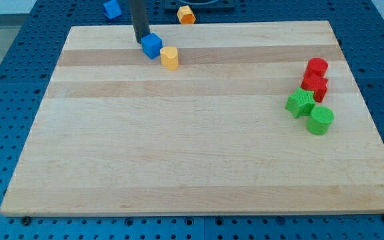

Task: Place the yellow heart to the bottom left of the blue cube

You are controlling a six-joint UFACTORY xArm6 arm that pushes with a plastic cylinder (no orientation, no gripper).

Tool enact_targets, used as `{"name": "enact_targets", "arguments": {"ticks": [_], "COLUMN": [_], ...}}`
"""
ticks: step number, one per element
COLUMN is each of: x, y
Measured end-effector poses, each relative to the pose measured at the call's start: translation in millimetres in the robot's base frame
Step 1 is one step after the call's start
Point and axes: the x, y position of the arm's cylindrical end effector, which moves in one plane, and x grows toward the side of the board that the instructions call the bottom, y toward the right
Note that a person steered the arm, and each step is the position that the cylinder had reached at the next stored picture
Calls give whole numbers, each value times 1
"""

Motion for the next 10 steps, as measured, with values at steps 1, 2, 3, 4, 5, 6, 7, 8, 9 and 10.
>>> {"name": "enact_targets", "arguments": {"ticks": [1,2,3,4,5,6,7,8,9,10], "x": [-18,28,71,93,83,119,143,130,124,100], "y": [64,139,116,34,-16,-11,60,96,94,79]}}
